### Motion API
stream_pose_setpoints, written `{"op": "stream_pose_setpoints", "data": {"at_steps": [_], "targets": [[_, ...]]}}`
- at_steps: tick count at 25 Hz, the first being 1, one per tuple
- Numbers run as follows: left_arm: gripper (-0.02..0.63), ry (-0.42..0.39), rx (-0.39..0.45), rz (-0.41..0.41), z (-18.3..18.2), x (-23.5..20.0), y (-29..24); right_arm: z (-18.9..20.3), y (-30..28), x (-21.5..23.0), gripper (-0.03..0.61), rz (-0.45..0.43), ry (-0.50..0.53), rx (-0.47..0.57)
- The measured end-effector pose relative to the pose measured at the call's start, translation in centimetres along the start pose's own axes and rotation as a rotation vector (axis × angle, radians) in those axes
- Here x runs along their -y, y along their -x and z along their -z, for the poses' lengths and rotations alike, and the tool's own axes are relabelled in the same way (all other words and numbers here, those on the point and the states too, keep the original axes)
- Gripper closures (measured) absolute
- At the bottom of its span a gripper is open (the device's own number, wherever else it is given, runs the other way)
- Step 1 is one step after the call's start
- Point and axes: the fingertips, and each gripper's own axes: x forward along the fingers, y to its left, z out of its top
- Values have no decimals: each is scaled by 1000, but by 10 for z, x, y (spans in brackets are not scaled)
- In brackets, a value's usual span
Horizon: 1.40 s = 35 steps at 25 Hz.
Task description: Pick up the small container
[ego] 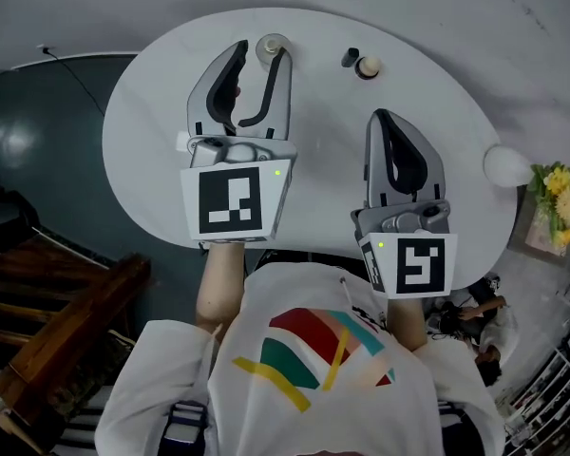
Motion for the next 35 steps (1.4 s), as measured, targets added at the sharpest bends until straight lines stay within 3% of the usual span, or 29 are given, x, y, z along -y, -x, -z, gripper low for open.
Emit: {"op": "stream_pose_setpoints", "data": {"at_steps": [17, 35], "targets": [[389, 6, -132, -3, 68, -22, -45, 34, -43, -14, 566, -80, 31, -57], [310, 48, -228, -12, 143, -33, -77, 82, -58, -34, 566, -128, -37, -158]]}}
